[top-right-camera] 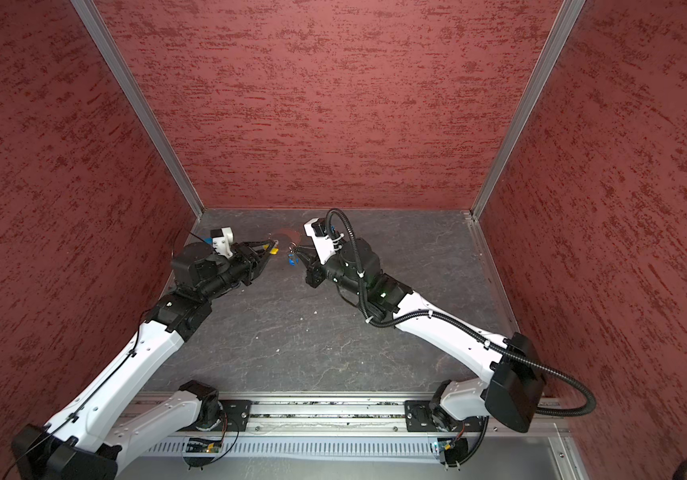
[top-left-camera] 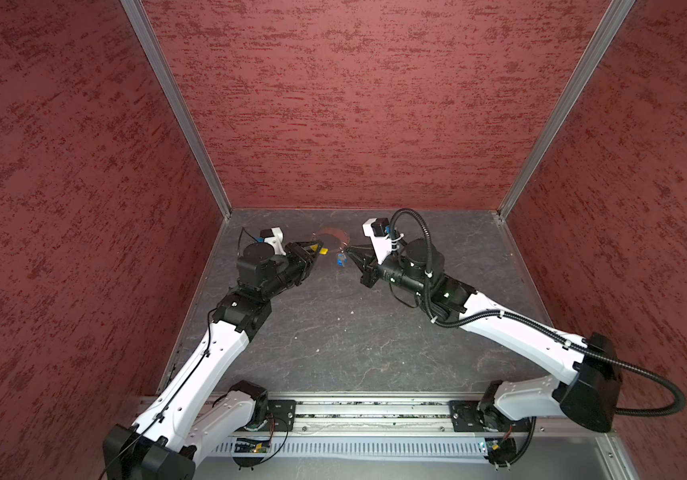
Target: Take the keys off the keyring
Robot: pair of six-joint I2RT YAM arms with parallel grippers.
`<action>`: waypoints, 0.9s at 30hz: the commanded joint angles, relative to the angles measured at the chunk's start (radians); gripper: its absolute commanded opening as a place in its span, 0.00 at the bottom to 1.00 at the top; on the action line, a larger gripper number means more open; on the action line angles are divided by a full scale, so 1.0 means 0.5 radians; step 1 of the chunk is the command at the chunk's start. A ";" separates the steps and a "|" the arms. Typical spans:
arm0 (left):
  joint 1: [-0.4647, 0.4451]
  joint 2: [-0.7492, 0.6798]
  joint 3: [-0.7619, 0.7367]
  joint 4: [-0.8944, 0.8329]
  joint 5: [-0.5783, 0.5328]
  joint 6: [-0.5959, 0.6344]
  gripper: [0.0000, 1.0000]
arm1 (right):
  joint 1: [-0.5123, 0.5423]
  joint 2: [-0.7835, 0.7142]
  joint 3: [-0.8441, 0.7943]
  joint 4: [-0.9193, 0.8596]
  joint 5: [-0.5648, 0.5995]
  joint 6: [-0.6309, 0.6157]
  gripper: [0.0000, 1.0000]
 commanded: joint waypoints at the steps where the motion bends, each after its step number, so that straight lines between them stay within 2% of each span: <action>1: 0.038 -0.023 -0.022 0.067 0.151 0.049 0.36 | -0.060 -0.036 0.119 0.004 -0.108 -0.054 0.00; 9: 0.112 0.010 -0.021 0.056 0.446 0.237 0.58 | -0.238 -0.088 0.124 -0.089 -0.440 -0.044 0.00; 14: 0.169 0.062 0.005 0.132 0.606 0.459 0.69 | -0.360 -0.157 0.067 -0.110 -0.651 0.001 0.00; 20: 0.078 0.081 0.095 0.299 0.622 0.838 0.80 | -0.447 -0.240 0.025 -0.185 -0.798 0.022 0.00; 22: 0.059 0.083 0.108 0.405 0.695 0.911 0.83 | -0.474 -0.266 0.008 -0.200 -0.870 0.049 0.00; 24: 0.057 0.117 0.133 0.541 0.866 0.961 0.81 | -0.491 -0.290 -0.008 -0.199 -0.965 0.082 0.00; 27: 0.045 0.202 0.225 0.623 1.107 1.042 0.67 | -0.504 -0.328 -0.034 -0.177 -1.095 0.135 0.00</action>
